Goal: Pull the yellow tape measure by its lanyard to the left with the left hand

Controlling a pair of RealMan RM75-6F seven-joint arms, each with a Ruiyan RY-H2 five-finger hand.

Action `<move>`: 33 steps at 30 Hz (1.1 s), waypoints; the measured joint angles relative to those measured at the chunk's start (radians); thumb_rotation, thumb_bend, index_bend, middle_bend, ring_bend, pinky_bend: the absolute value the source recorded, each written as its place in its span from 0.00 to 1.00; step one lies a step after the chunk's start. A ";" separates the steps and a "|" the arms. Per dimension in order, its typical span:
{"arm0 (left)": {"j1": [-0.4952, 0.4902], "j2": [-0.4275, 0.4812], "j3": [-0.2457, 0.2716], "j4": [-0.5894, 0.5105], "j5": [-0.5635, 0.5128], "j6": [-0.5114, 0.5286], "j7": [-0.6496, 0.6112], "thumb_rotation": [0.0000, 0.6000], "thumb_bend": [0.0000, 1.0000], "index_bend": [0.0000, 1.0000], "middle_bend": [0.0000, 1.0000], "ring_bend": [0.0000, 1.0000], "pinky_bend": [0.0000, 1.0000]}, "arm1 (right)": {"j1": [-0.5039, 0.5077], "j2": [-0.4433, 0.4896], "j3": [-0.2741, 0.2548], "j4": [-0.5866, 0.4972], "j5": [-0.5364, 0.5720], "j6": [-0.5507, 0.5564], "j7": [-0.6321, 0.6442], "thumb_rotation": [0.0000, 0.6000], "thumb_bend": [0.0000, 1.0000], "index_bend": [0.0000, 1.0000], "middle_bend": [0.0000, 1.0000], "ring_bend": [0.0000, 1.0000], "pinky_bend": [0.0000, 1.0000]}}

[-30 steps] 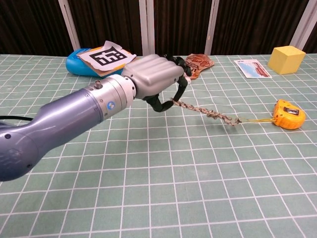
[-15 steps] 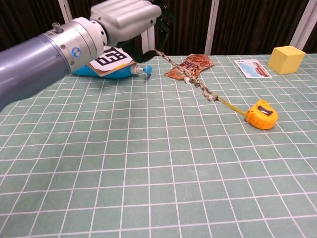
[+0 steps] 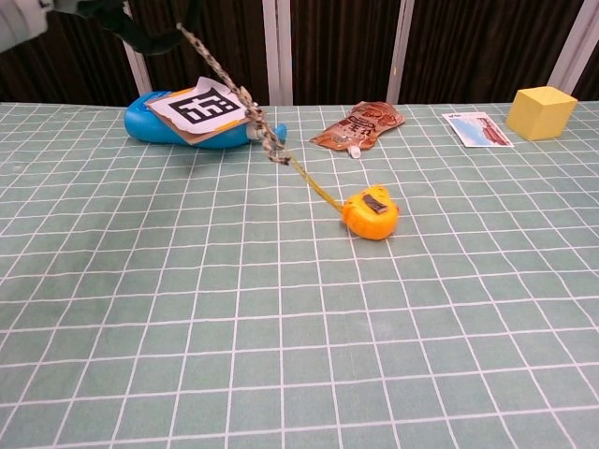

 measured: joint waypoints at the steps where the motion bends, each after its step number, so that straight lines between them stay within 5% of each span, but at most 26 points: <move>1: 0.012 0.019 0.005 -0.007 0.003 0.007 -0.006 1.00 0.56 0.56 0.13 0.00 0.01 | 0.000 -0.001 0.000 0.000 -0.001 0.002 -0.003 1.00 0.22 0.00 0.00 0.00 0.00; 15: 0.183 0.221 0.059 -0.028 0.053 0.124 -0.149 1.00 0.56 0.55 0.13 0.00 0.01 | -0.007 -0.006 0.000 0.001 -0.010 0.019 -0.027 1.00 0.22 0.00 0.00 0.00 0.00; 33: 0.327 0.285 0.116 0.081 0.067 0.179 -0.298 1.00 0.54 0.53 0.12 0.00 0.01 | -0.010 -0.007 0.000 0.006 -0.008 0.021 -0.037 1.00 0.22 0.00 0.00 0.00 0.00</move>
